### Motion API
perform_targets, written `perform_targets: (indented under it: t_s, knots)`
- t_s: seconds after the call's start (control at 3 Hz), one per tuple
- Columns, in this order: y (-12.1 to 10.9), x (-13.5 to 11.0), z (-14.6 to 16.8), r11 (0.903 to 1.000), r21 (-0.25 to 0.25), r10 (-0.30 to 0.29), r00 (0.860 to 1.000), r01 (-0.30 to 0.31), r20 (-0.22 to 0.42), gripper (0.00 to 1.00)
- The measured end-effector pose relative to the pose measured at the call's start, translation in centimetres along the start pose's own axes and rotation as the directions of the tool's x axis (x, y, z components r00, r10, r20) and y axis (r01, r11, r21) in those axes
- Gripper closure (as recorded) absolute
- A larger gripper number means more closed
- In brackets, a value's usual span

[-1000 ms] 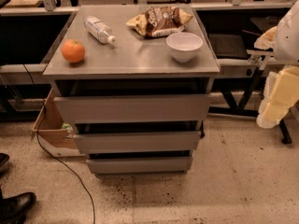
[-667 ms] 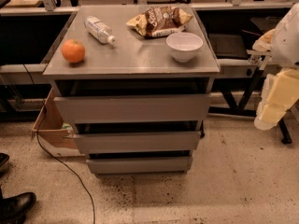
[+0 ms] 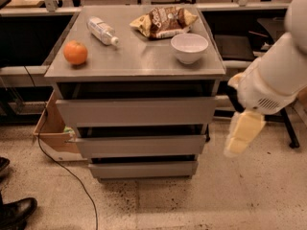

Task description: Open top drawer

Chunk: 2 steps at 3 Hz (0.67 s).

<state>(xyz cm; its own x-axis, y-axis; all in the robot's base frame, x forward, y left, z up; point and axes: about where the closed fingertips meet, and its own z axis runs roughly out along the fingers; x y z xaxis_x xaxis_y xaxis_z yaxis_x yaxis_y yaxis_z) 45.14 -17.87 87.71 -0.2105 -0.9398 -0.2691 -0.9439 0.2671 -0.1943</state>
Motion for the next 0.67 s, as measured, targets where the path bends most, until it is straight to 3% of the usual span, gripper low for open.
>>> perform_targets:
  t_s: [0.33, 0.67]
  knots:
    - [0.00, -1.45, 5.57, 0.9997, -0.017, -0.014, 0.999, 0.015, 0.043, 0.00]
    - [0.00, -1.45, 5.57, 0.9997, -0.017, -0.014, 0.999, 0.015, 0.043, 0.00]
